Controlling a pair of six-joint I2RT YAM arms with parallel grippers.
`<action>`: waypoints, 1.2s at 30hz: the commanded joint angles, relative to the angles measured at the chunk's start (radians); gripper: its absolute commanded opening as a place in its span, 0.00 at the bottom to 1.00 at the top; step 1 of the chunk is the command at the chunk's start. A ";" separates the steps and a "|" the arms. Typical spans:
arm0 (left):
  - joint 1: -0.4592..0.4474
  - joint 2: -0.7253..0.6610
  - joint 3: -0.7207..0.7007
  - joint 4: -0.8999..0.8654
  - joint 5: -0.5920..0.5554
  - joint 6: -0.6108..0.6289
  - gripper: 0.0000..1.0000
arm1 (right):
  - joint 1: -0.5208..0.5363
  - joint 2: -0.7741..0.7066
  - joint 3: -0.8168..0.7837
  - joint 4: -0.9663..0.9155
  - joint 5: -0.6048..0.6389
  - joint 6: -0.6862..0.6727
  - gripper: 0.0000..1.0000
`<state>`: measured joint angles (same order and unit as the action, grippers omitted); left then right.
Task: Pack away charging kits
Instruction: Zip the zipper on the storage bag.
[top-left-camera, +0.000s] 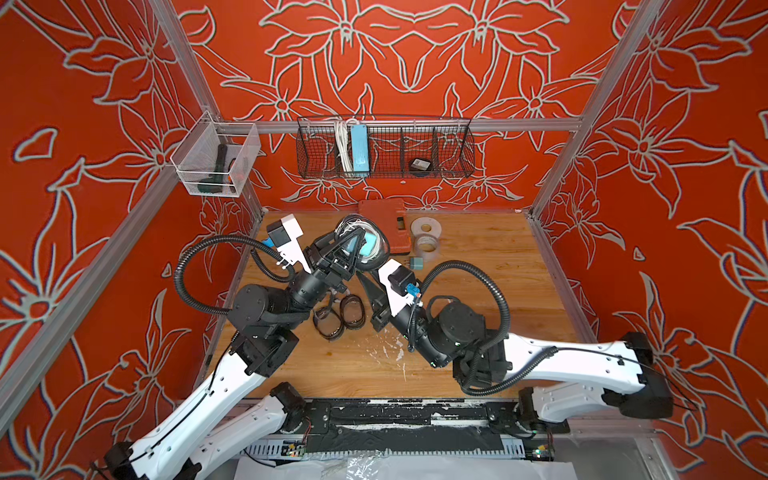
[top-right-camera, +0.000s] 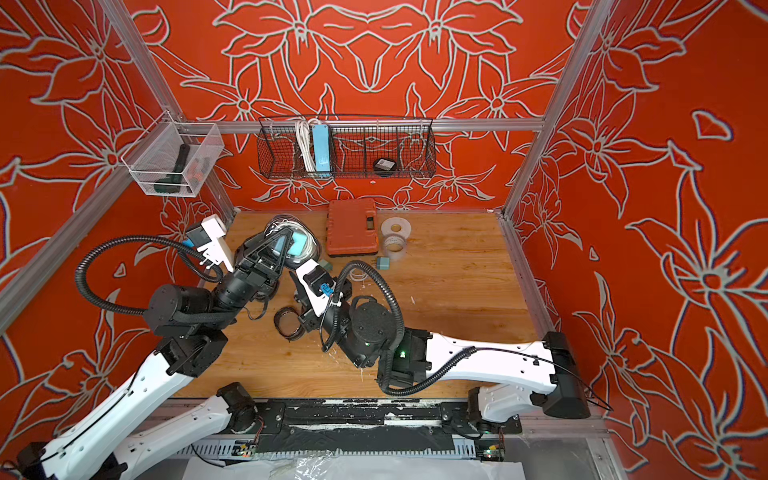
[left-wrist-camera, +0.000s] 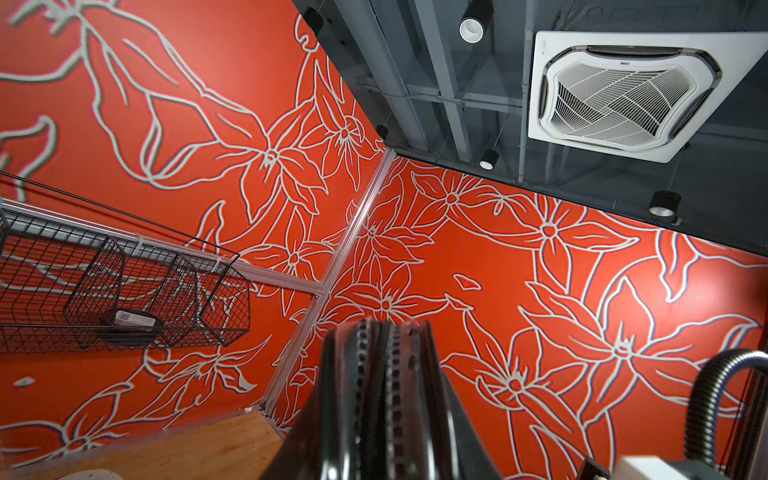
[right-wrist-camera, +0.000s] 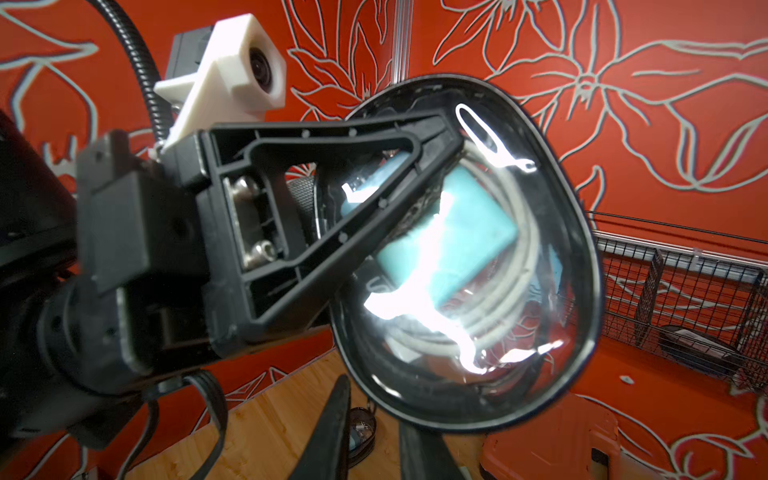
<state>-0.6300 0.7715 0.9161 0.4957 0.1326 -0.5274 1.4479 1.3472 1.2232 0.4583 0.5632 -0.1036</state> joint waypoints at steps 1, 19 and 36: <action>-0.004 -0.010 -0.004 0.047 0.017 0.016 0.00 | -0.017 0.007 0.048 -0.024 -0.014 0.025 0.23; -0.004 -0.005 -0.010 0.046 0.011 0.019 0.00 | -0.038 0.017 0.076 -0.060 -0.050 0.041 0.02; 0.021 0.008 -0.028 0.050 -0.013 -0.033 0.00 | -0.051 -0.114 -0.115 -0.018 0.006 0.046 0.00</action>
<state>-0.6228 0.7883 0.8810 0.5003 0.1249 -0.5522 1.4048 1.2720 1.1301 0.4099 0.5270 -0.0532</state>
